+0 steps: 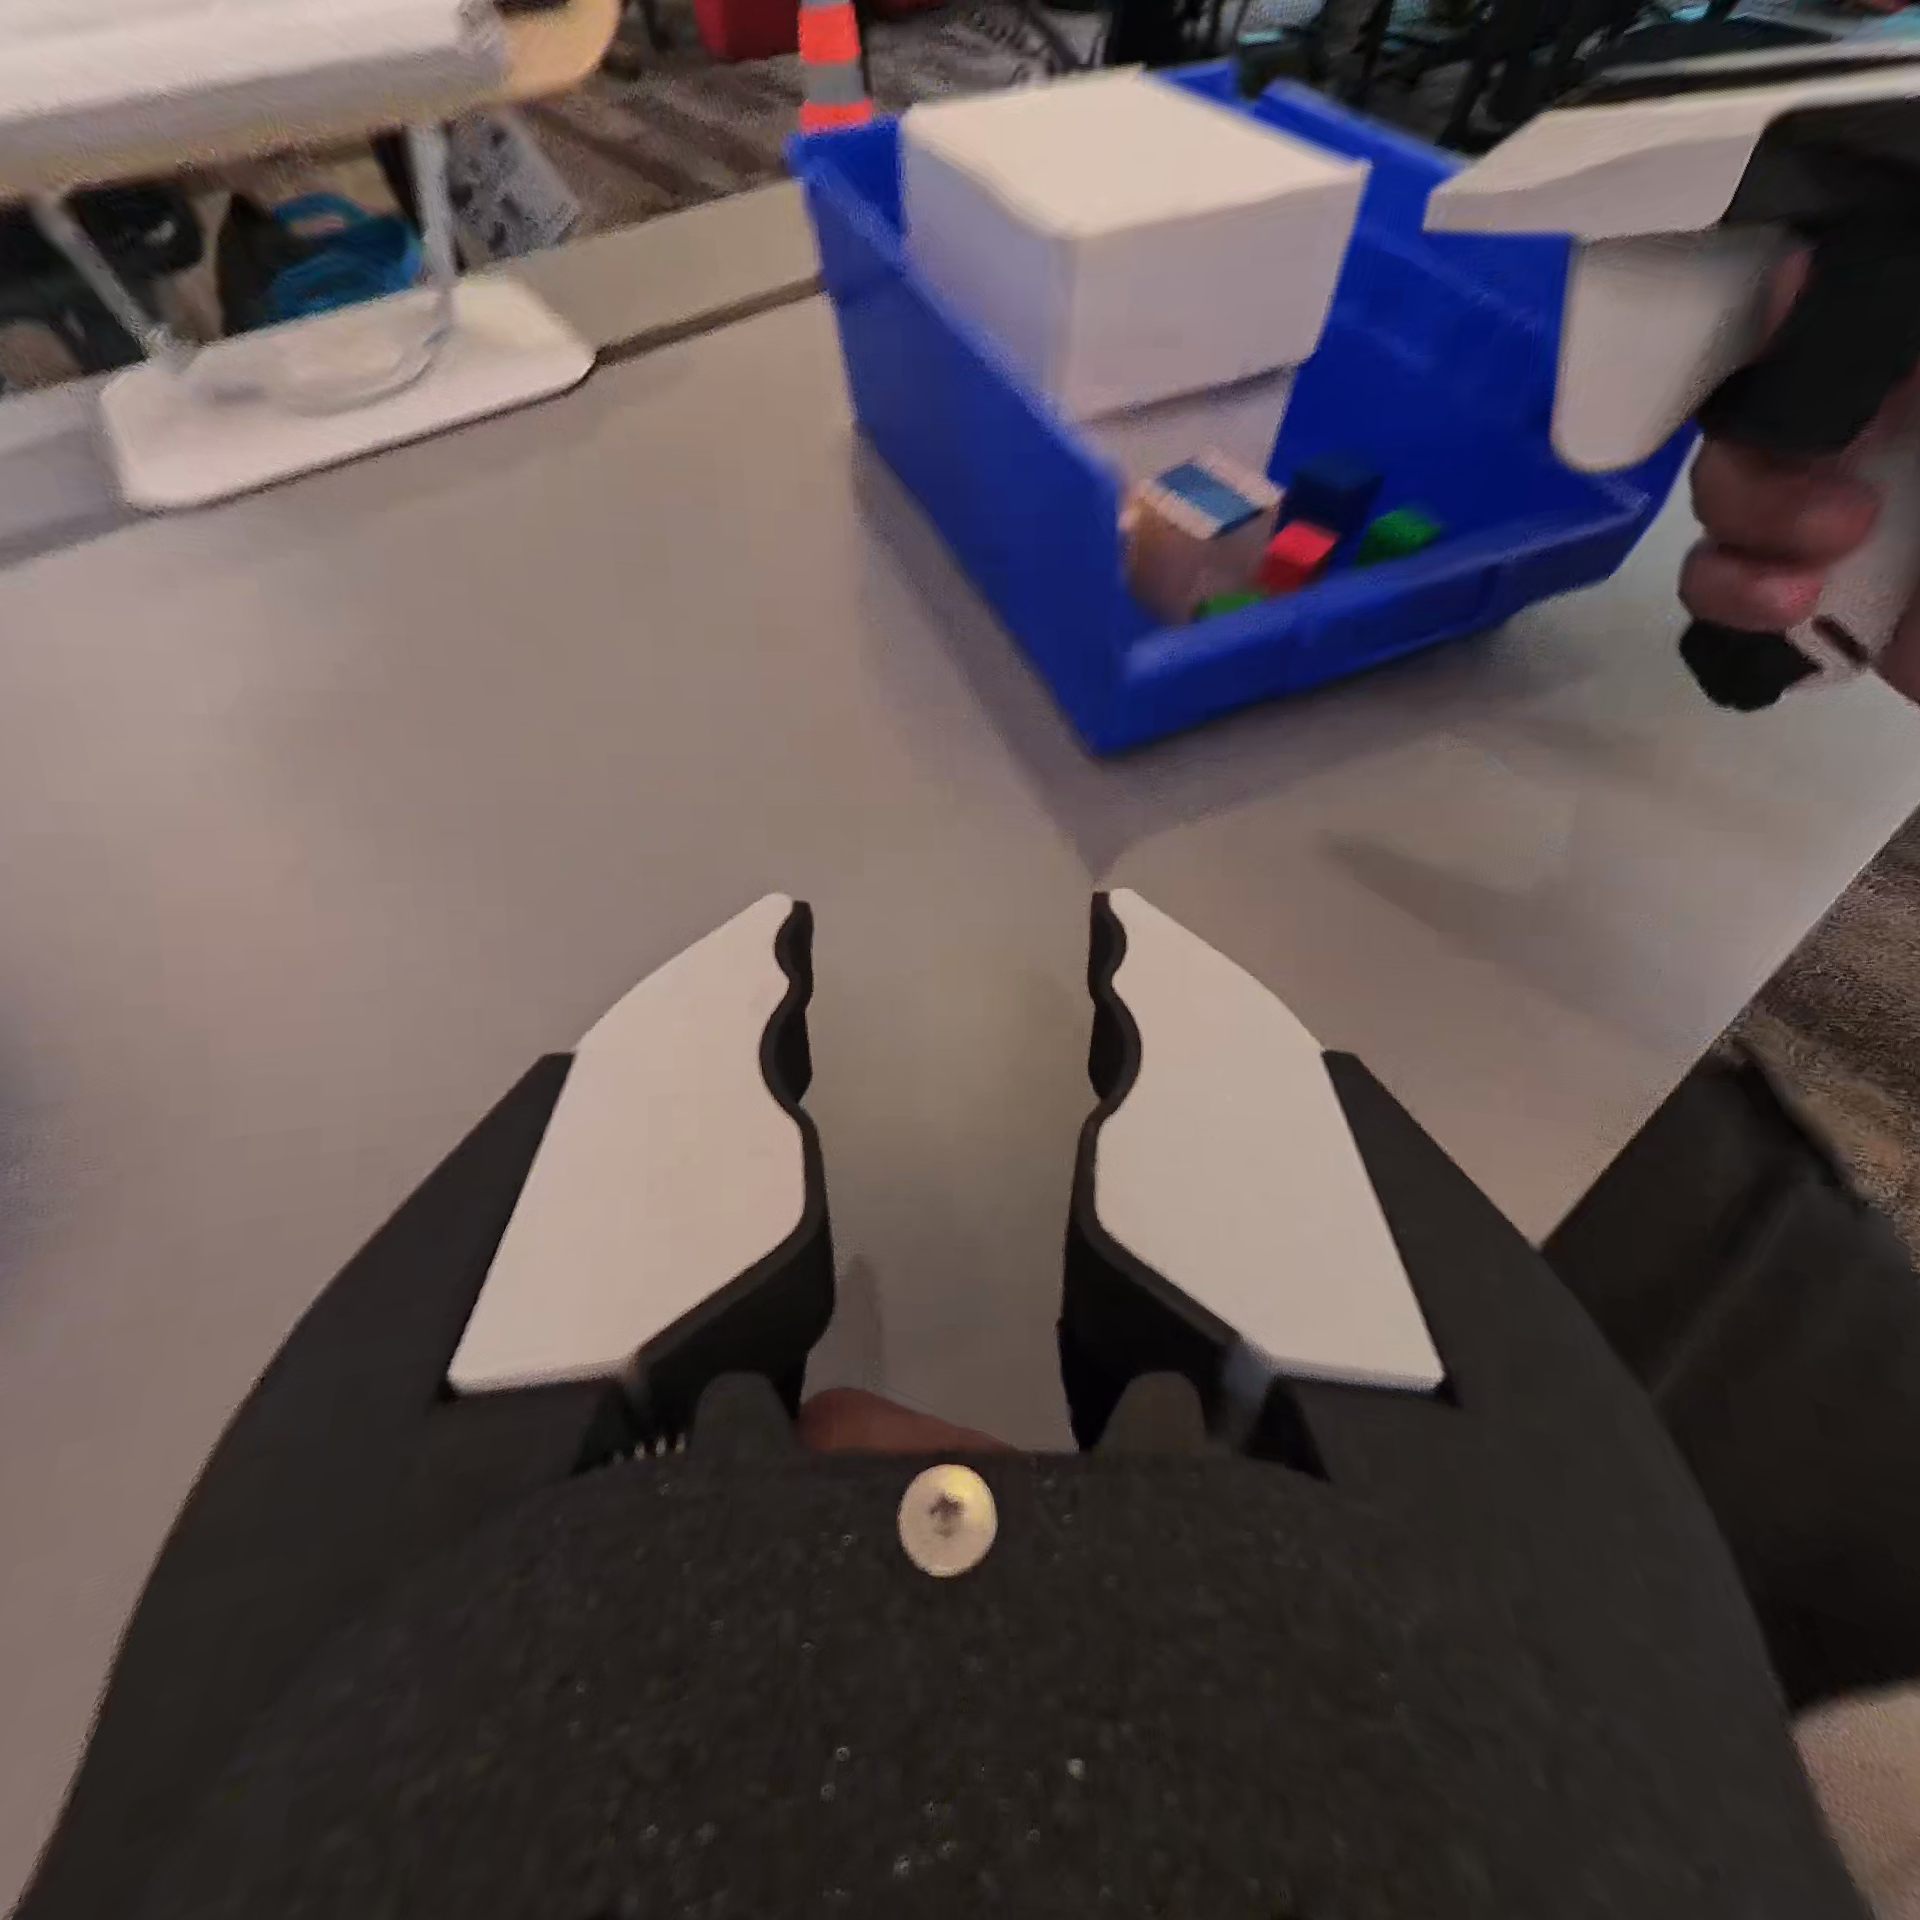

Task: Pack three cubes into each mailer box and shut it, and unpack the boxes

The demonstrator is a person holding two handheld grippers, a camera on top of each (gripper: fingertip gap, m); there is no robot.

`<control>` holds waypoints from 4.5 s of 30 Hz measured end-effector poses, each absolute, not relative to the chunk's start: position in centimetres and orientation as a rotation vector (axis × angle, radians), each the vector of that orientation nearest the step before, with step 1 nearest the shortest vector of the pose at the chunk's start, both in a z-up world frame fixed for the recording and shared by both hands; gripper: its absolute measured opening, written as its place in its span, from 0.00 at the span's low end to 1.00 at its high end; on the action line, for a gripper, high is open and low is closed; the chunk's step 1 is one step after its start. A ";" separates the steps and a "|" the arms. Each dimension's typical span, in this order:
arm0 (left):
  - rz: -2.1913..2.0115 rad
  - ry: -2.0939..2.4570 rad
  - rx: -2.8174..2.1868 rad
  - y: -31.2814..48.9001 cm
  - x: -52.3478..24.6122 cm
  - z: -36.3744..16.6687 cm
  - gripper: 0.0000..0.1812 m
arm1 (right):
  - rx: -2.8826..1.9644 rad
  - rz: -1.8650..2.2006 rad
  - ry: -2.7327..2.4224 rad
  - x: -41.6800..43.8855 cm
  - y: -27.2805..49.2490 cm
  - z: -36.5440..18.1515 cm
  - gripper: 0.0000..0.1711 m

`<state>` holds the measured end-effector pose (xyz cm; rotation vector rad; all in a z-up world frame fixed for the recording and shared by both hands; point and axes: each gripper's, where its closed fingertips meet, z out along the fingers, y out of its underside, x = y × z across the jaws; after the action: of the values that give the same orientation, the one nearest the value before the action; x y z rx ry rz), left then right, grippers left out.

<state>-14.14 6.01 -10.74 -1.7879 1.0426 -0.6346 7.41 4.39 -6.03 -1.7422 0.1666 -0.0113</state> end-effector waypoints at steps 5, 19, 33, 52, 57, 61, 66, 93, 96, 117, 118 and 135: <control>-0.616 1.111 -1.791 7.5 -4.2 -10.0 0.29 | -1.809 -0.437 0.514 15.3 -2.1 -8.6 0.33; -0.412 0.949 -1.950 12.8 -1.7 -13.6 0.02 | -1.967 -0.231 0.600 13.9 1.6 -13.5 0.02; -0.215 0.548 -2.041 18.9 -26.2 -12.3 0.02 | -2.005 -0.083 0.140 -7.7 14.0 -11.5 0.02; -0.154 0.114 -1.911 24.2 -50.5 -7.3 0.33 | -1.866 0.266 0.108 -7.8 10.5 -10.6 0.19; -0.226 0.114 -1.917 27.8 -54.4 -10.8 0.37 | -1.776 0.190 -0.023 -10.5 10.2 -8.8 0.17; -0.320 0.175 -1.966 30.5 -53.0 -12.5 0.20 | -1.790 0.215 -0.220 -17.2 9.2 -9.7 0.15; -0.223 0.244 -2.033 30.0 -52.9 -13.1 0.01 | -1.856 0.506 -0.380 -28.0 5.3 -12.4 0.16; -0.097 0.135 -2.100 10.7 -54.7 -13.2 0.03 | -1.972 0.132 -0.228 -35.5 12.5 -13.6 0.02; -0.099 0.131 -2.100 10.7 -54.8 -13.2 0.03 | -1.968 0.133 -0.231 -35.6 12.5 -13.6 0.02; -0.166 0.438 -1.394 8.4 -31.6 13.3 0.03 | -1.525 -0.089 0.007 -12.6 6.8 12.1 0.02; -0.206 0.486 -1.385 8.5 -27.9 13.6 0.03 | -1.527 -0.116 0.059 -9.0 5.9 12.6 0.02; -0.453 0.765 -1.676 9.6 7.1 -6.7 0.04 | -1.924 -0.140 0.303 24.2 1.6 -7.9 0.03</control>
<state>7.14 9.58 -6.73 -1.6760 0.7654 -0.4530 24.23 1.58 -7.90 -1.9242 0.3035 -0.1403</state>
